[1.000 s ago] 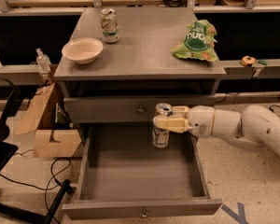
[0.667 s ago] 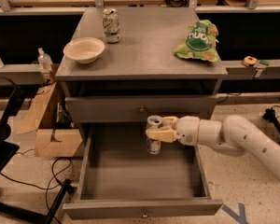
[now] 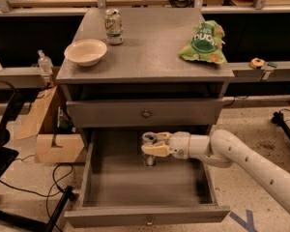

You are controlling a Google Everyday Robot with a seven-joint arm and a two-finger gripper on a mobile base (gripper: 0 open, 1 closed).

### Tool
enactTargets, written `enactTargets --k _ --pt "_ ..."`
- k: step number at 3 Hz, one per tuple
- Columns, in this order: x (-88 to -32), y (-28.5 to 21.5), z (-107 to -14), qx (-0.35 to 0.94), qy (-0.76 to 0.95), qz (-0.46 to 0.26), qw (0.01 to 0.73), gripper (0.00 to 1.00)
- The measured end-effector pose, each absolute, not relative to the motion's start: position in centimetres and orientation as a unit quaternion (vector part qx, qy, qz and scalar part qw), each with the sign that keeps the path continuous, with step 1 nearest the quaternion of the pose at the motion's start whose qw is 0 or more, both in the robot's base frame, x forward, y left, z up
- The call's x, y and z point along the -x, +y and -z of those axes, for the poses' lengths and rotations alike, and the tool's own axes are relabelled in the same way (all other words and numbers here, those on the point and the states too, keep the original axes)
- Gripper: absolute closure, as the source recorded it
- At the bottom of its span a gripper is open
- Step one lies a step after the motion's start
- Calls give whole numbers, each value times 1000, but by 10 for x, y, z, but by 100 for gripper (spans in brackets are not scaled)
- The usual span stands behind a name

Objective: Place redbull can into middle drawer

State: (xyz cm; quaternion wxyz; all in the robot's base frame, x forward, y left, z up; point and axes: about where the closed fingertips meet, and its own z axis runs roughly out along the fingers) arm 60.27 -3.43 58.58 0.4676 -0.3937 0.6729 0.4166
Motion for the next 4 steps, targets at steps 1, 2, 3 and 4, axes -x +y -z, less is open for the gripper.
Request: enactTargets --k 1,2,3,4 --pt "-610 -10 -573 397 658 -418 485 100" --pt "-626 50 -541 428 609 -418 521 100" --pt "-633 91 -515 458 573 -417 537 100" --pt "-631 116 -490 475 561 -415 537 100"
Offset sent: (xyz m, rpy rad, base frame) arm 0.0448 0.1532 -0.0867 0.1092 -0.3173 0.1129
